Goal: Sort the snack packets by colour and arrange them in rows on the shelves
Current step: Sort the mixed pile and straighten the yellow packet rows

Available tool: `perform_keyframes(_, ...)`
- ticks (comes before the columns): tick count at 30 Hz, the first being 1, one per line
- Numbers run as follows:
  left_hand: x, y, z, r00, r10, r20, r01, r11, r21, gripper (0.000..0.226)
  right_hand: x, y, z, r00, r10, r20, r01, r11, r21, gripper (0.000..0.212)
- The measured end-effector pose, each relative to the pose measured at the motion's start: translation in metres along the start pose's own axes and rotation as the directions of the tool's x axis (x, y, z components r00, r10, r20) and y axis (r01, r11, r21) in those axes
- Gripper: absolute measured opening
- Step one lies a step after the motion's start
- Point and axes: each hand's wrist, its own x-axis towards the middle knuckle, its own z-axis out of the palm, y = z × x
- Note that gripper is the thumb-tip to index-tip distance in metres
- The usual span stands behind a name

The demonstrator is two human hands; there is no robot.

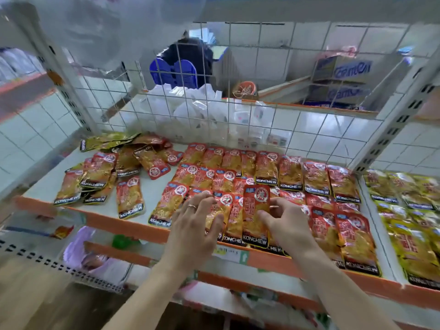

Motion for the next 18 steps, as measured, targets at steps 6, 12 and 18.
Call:
perform_keyframes(6, 0.024, -0.034, -0.010, 0.989, 0.117, 0.085, -0.115, 0.993, -0.029, 0.054, 0.003, -0.016, 0.039, 0.993, 0.027, -0.117, -0.055, 0.967, -0.248, 0.028)
perform_keyframes(12, 0.033, -0.053, -0.010, 0.971, 0.193, 0.144, -0.188, 0.981, -0.049, 0.060, -0.001, -0.022, 0.058, 0.975, 0.001, -0.221, -0.088, 0.920, -0.382, 0.034)
perform_keyframes(18, 0.032, -0.058, -0.002, 0.956, 0.247, 0.158, -0.236, 0.968, -0.082, 0.052, -0.007, -0.011, 0.074, 0.960, -0.083, -0.268, -0.051, 0.889, -0.455, 0.057)
